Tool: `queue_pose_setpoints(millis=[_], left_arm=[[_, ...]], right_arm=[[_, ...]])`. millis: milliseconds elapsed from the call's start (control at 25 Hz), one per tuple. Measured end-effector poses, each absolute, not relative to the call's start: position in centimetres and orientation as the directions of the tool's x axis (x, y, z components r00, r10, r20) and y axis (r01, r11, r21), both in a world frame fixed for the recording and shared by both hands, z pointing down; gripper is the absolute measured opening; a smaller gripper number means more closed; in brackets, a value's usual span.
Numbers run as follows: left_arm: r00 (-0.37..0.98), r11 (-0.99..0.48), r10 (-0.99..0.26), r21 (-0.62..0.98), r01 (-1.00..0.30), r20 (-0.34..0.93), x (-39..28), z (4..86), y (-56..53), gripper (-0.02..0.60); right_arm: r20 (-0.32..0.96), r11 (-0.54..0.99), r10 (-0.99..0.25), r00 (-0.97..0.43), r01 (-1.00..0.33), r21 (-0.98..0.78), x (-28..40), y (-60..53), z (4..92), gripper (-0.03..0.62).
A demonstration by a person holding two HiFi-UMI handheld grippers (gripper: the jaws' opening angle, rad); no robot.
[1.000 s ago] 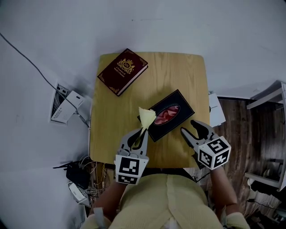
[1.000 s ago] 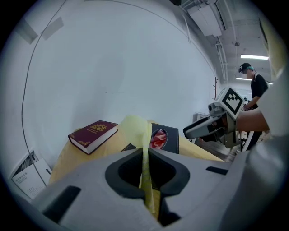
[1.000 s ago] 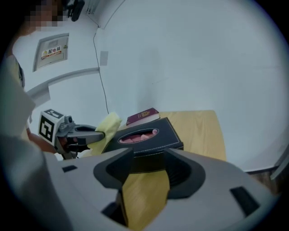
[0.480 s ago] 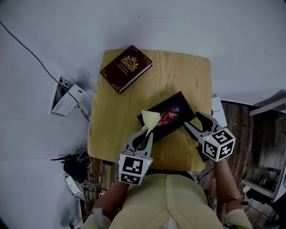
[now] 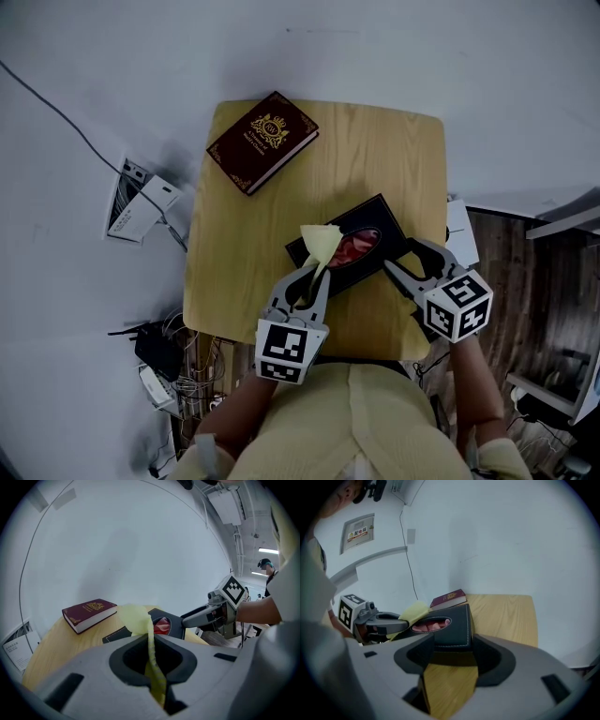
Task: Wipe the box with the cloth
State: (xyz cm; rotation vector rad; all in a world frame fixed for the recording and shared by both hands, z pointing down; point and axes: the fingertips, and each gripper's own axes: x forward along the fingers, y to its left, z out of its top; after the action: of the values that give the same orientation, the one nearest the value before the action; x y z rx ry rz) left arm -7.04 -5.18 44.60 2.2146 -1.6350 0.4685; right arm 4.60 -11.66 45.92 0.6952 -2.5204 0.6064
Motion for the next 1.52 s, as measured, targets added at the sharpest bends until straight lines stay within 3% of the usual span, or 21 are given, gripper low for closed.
queue_pose_setpoints(millis=[880, 1520], left_arm=[[0.411, -0.492, -0.804, -0.094, -0.865, 0.429, -7.2, 44.1, -11.4, 0.029], [0.403, -0.496, -0.827, -0.17, -0.852, 0.392, -8.6, 43.6, -13.9, 0.029]], right_arm=[[0.533, 0.6, -0.504, -0.679, -0.719, -0.349, 6.8, -7.8, 46.5, 0.25], [0.536, 0.55, -0.502, -0.679, -0.729, -0.408, 4.8, -3.4, 46.5, 0.25]])
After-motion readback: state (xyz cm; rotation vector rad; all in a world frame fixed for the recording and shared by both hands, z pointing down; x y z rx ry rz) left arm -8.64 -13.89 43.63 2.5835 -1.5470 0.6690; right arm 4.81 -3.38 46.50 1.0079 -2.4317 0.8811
